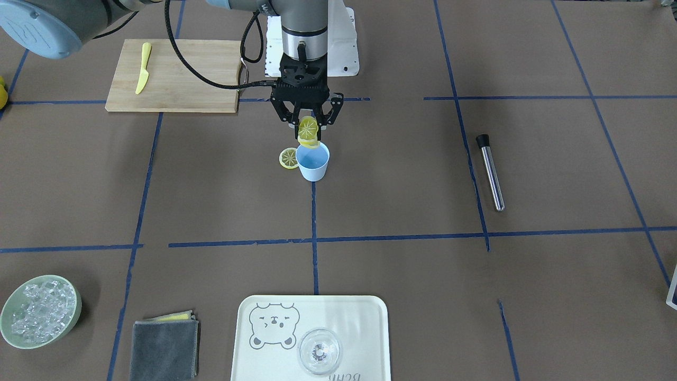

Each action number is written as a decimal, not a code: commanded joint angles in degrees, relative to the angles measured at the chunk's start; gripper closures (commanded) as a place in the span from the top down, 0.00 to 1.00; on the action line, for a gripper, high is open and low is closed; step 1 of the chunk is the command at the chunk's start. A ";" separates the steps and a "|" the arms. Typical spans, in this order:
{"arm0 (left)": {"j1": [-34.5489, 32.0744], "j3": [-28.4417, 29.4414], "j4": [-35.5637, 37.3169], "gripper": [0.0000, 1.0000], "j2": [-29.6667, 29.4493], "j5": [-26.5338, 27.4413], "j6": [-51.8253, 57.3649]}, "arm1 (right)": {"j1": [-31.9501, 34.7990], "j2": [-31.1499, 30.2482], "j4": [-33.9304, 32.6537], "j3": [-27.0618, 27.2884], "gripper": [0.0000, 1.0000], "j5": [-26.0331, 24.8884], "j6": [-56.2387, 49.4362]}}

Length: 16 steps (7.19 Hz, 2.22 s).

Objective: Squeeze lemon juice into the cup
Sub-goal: 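Carry the lemon slice over the blue cup and squeeze it, then drop the lemon slice beside the cup and retract the right arm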

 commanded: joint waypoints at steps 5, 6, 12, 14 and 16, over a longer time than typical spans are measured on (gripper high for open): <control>0.00 -0.19 0.00 1.00 -0.01 0.00 -0.03 | 3.60 -6.40 -1.35 9.60 1.00 6.05 -6.64; 0.00 -0.11 0.00 1.00 -0.01 0.00 -0.11 | 4.83 -8.68 -1.53 12.15 1.00 6.94 -8.32; 0.00 -0.54 0.00 1.00 -0.10 -0.18 0.50 | 14.93 -15.81 -0.83 13.67 1.00 16.25 -30.43; 0.09 -0.63 0.00 1.00 -0.45 -0.18 0.50 | 22.12 -19.84 -0.83 13.67 1.00 22.92 -41.32; 0.09 -0.63 0.00 1.00 -0.45 -0.18 0.50 | 31.07 -26.07 -0.83 13.15 1.00 29.59 -54.84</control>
